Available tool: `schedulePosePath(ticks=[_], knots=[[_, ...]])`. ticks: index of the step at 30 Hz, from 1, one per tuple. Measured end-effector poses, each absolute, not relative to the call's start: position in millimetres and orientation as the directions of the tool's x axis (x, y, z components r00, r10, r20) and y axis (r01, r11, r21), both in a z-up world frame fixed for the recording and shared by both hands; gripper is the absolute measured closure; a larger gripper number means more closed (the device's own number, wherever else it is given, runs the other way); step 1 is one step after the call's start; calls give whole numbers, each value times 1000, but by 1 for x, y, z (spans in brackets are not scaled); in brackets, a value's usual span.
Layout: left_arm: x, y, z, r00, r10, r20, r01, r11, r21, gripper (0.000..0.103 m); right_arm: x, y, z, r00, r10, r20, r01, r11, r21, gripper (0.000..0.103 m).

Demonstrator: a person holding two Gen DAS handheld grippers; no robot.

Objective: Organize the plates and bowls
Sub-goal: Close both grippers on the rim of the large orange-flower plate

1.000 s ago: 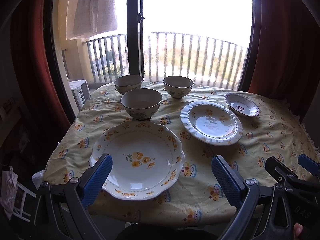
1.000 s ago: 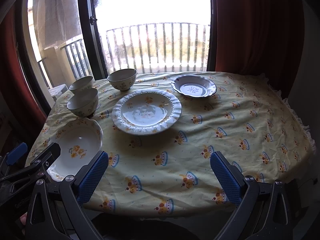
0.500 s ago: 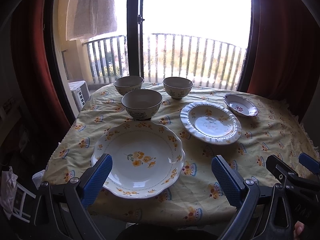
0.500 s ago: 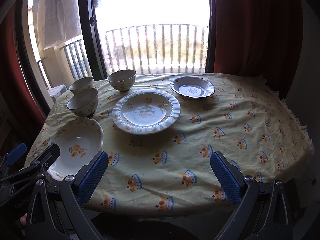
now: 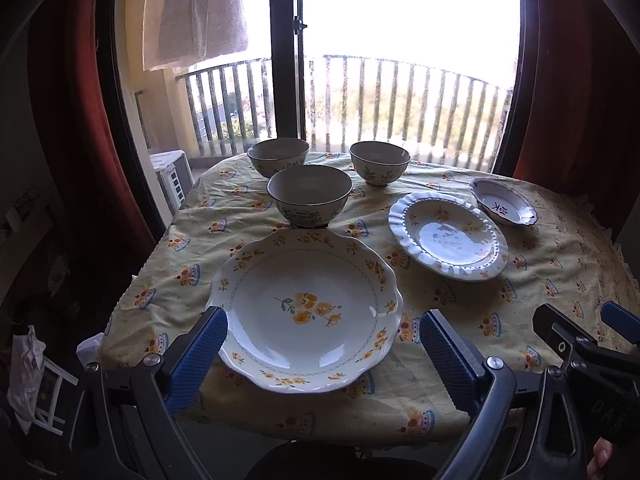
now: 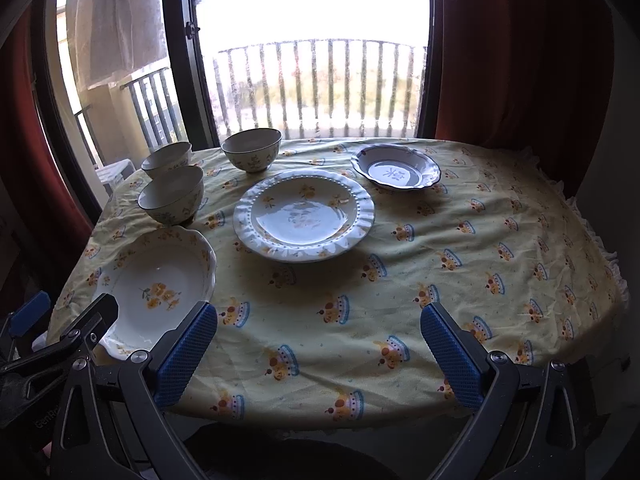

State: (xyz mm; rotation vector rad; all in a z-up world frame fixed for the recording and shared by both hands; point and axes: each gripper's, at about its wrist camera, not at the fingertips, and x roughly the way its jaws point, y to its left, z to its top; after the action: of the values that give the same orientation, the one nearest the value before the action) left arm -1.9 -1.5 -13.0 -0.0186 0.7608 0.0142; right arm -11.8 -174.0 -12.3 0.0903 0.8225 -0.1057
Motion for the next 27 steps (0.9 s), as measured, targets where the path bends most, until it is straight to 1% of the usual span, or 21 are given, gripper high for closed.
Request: schedulePosePath(ticks=[11,20,27], knots=[[51,40,-35,642,30,-766,-52,999,-4,16,41,-124,-32,619,-19,-785,65,998,28,2],[96,71,-64,547,38,-836,-51,999,11,21,92,-82,-59,531,-5,-848,58,998,31,8],[126,88,-97,467,2,-884,-17,1000,-7,24,123,-59,-91,444,-7,-896,77,997,31,12]])
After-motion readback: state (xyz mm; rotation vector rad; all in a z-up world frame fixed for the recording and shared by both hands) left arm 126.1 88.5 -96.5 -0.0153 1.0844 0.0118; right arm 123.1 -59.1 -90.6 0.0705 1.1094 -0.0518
